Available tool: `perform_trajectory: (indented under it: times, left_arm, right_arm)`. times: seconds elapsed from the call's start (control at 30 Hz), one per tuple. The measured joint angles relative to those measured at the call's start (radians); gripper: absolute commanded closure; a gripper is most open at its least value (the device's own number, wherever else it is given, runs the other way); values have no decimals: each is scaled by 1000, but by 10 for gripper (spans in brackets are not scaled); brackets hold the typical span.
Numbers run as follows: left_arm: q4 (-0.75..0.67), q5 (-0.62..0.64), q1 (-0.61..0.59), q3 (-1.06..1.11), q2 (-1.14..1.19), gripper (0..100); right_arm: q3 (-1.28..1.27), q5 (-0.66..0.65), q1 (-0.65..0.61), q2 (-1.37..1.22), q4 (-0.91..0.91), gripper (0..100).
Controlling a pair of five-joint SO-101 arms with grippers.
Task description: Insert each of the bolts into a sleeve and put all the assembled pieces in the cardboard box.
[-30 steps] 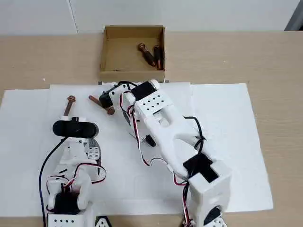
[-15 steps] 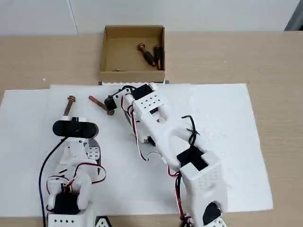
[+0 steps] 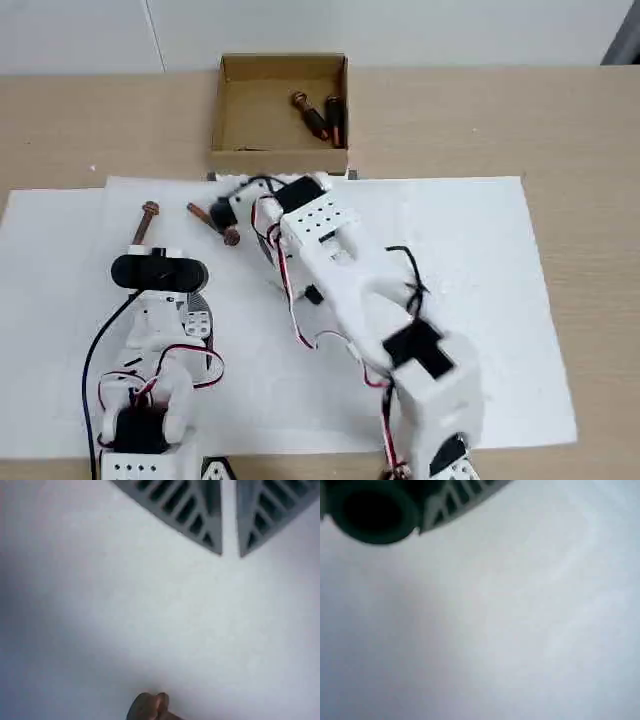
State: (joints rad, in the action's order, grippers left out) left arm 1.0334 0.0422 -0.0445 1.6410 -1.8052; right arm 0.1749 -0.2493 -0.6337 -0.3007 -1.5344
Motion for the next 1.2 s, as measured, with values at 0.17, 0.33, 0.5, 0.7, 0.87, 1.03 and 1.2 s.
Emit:
perform_trajectory:
  times: [0.17,0.33,0.5,0.7,0.87,1.03,1.2]
  left_arm:
    - [0,0,0,0,0,994]
    - [0,0,0,-5,0,990]
    - [0,-2,0,-130,0,992]
    - [58,2,-92,-278,21,992]
    - [58,0,-129,-462,230,992]
    - [58,2,-129,-680,543,992]
    - [58,-2,-129,-861,825,992]
  right_arm:
    - [0,0,2,153,-75,995]
    - [0,0,57,259,-143,995]
    - [-74,0,189,374,-149,995]
    - [-210,60,276,509,-152,993]
    - [-336,81,328,606,-152,992]
    - [-423,83,371,663,-141,992]
    - [-465,83,414,695,-132,992]
